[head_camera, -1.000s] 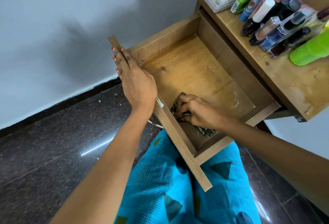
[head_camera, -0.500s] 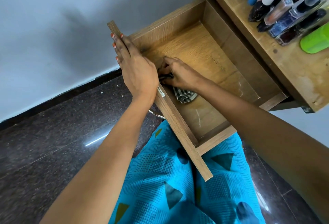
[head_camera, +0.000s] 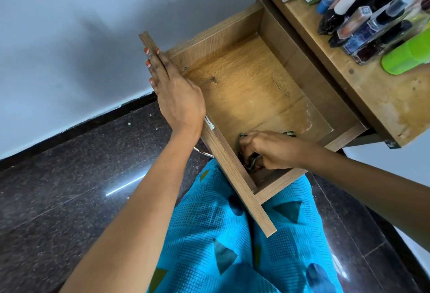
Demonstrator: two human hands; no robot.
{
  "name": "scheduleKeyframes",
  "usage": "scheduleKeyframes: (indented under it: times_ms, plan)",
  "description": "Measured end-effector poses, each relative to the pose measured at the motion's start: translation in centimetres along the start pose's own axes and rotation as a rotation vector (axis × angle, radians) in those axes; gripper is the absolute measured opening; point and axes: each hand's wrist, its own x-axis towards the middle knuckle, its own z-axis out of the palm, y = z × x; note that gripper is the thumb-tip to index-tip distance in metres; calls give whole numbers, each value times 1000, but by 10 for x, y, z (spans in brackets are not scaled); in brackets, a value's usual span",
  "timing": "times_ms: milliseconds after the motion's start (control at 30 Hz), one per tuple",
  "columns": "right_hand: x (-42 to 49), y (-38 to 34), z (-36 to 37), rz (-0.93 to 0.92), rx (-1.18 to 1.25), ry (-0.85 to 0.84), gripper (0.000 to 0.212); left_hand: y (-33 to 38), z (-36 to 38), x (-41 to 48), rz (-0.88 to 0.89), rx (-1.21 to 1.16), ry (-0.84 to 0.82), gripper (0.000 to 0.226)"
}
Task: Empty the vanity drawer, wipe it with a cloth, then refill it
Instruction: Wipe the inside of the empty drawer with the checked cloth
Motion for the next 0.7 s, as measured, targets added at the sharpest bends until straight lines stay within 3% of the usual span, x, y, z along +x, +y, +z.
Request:
scheduleKeyframes:
  times_ms: [200,367,467,700]
  plan:
    - [-3,3,6,48,-135,-65,36,0,1,1,2,-6,0,54]
    - [21,12,1,10,41,185,31,0,1,1,2,-3,0,53]
    - [30,15,-4,6,106,240,28,1,2,1,8,-1,3,54]
    - [7,7,0,-54,158,75,11,0,1,1,3,1,3,53]
